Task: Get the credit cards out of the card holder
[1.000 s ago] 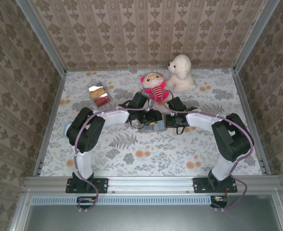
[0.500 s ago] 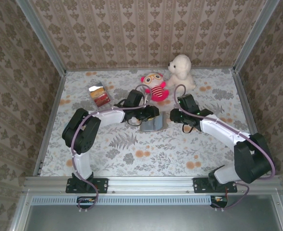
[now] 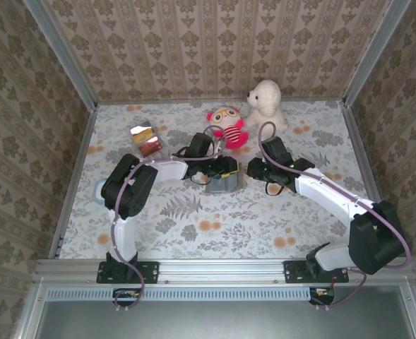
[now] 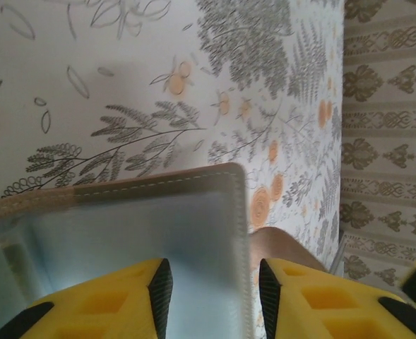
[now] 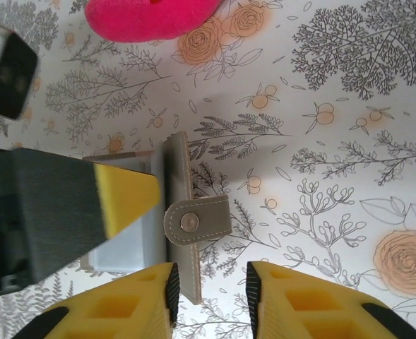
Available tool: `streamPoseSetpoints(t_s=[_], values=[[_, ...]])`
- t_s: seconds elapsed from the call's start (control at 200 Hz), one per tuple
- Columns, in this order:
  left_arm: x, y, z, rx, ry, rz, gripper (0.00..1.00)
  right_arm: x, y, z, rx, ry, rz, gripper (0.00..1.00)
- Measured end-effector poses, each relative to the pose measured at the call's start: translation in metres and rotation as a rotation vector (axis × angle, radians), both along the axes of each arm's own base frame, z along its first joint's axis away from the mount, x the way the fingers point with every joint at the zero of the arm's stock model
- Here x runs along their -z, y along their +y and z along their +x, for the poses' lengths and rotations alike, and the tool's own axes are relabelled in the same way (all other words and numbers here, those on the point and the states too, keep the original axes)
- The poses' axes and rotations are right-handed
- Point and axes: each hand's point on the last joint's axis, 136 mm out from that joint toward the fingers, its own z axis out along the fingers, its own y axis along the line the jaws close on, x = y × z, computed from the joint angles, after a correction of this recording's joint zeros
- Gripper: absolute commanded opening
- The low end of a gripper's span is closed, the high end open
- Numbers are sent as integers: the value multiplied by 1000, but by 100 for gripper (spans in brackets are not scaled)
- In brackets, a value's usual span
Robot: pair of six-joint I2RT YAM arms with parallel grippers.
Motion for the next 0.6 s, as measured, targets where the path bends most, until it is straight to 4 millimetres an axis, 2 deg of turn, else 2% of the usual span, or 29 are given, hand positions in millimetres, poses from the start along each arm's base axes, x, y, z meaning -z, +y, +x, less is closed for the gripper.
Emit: streamPoseSetpoints(t_s=[0.11,0.24,0.37,0.6], values=[[14,0,0,3,39,29,27,3,4,0,18,33,31,19],[17,-1,4,-4,44,57,22,18,16,0,25,95,61,18],[21,3,8,-20,33,90,20,36,33,-2,15,164,90,10],[25,5,8,-26,28,115,21,70,51,1,-6,264,102,7]])
